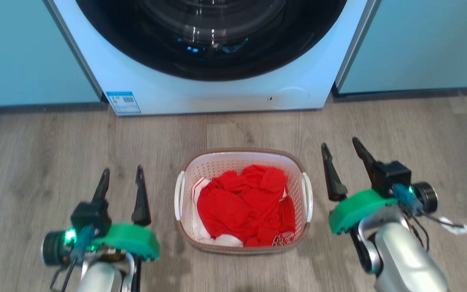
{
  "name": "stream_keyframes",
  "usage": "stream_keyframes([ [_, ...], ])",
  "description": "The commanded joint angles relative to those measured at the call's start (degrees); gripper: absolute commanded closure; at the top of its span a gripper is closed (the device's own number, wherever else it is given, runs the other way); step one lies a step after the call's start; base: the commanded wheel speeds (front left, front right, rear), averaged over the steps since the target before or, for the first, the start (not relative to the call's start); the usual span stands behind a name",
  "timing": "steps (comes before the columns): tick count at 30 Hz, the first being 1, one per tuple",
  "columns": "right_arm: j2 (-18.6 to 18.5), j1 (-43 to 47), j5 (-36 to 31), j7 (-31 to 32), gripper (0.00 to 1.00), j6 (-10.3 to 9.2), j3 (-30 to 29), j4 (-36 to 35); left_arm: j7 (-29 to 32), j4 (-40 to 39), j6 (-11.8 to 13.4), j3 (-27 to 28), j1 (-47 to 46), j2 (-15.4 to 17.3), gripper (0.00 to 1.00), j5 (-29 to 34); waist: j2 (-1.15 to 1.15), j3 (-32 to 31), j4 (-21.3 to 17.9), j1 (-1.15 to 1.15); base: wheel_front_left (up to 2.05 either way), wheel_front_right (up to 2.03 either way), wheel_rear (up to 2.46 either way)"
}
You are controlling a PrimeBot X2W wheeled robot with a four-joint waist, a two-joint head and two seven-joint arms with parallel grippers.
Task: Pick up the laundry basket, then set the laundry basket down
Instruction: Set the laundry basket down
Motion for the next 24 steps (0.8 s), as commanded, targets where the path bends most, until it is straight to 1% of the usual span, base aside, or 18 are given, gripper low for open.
stream_keyframes([
  [1, 0.57, 0.61, -0.77, -0.76, 0.0, 0.34, 0.24, -3.51, -0.54, -3.13, -0.12, 2.89, 0.11, -0.02, 0.0, 0.88, -0.01, -1.32, -0.11, 0.01, 0.0, 0.0, 0.0],
  [6, 0.57, 6.26, -1.25, -0.76, 0.0, 0.34, -2.04, -9.06, -0.54, -6.17, -1.62, 5.62, 5.13, -0.44, 0.0, 2.39, -0.01, -3.33, -0.38, 0.01, 0.0, 0.0, 0.0],
  [11, 0.57, 9.91, -1.11, -0.76, 0.0, 0.34, -3.25, -11.62, -0.54, -6.73, -2.76, 7.47, 7.6, -0.78, 0.0, 2.75, -0.01, -4.53, -0.82, 0.01, 0.0, 0.0, 0.0],
  [18, 0.57, 11.79, -1.04, -0.76, 0.0, 0.34, -4.08, -11.99, -0.54, -6.81, -4.56, 9.49, 9.11, -1.27, 0.0, 1.89, -0.01, -5.62, -1.31, 0.01, 0.0, 0.0, 0.0],
  [24, 0.57, 12.23, -1.08, -0.76, 0.0, 0.34, -4.46, -11.74, -0.54, -6.61, -4.48, 9.94, 9.72, -1.51, 0.0, 2.47, -0.01, -6.55, -1.25, 0.01, 0.0, 0.0, 0.0],
])
